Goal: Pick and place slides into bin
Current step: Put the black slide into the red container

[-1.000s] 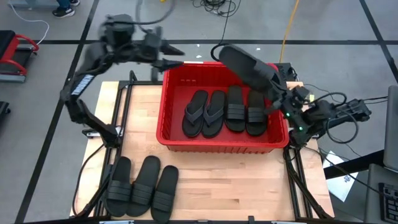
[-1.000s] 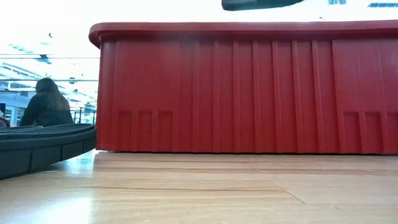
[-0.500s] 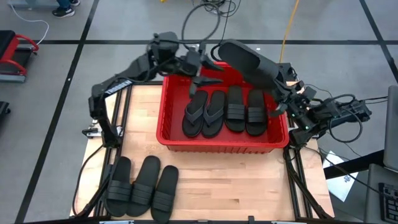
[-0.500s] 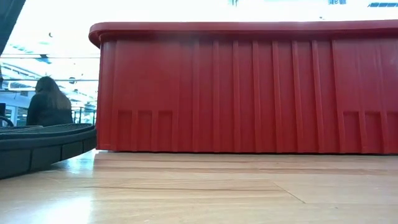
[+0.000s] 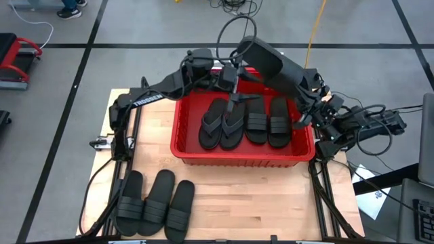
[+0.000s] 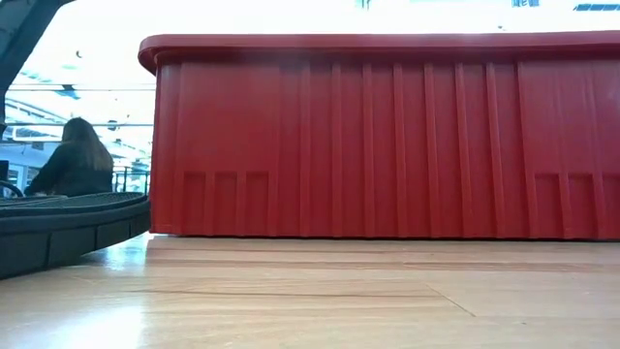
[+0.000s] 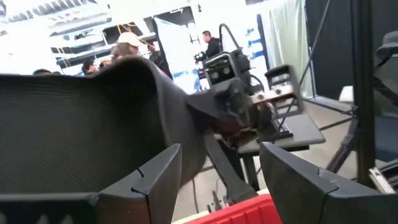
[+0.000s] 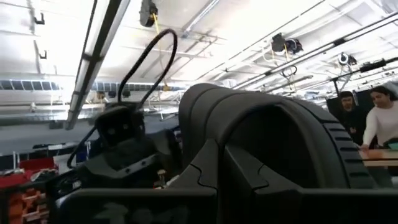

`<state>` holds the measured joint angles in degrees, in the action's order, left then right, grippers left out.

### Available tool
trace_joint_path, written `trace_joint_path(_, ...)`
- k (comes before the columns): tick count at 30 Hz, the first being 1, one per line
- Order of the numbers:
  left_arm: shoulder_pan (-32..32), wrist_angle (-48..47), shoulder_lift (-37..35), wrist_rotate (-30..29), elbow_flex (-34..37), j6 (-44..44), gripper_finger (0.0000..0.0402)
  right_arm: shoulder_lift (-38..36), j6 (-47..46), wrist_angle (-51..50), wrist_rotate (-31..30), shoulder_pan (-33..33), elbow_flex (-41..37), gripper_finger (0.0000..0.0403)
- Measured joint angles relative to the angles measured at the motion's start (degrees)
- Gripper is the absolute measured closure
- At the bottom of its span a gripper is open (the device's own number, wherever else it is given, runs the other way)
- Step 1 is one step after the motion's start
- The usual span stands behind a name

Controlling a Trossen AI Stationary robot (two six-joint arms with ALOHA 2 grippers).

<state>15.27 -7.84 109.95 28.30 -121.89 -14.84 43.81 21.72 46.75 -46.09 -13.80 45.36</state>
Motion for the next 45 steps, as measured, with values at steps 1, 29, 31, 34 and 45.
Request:
trace_joint_path(1,0.0,0.7,0.4,-0.2,0.0,-0.3,0.0176,0.4,-0.1,-0.1,0.0,0.2,0.0,0.0403)
trace_joint_path(29,2.0,-5.8,-1.6,-6.7,0.0,-3.1,0.0176,1.9,-5.8,-0.7,6.4,4.1,0.0,0.0403)
trace_joint_path(31,2.3,-5.7,-1.6,-5.6,0.0,-3.1,0.0176,2.0,-6.5,-1.2,8.0,4.1,0.0,0.0403)
trace_joint_path(34,2.3,-5.4,-1.4,-4.8,0.0,-3.0,0.0176,2.5,-7.4,-1.3,8.6,4.6,0.0,0.0403)
trace_joint_path(45,0.2,-5.8,-1.2,-3.4,0.0,-3.4,0.0176,4.5,-12.6,-2.2,10.7,7.5,0.0,0.0403)
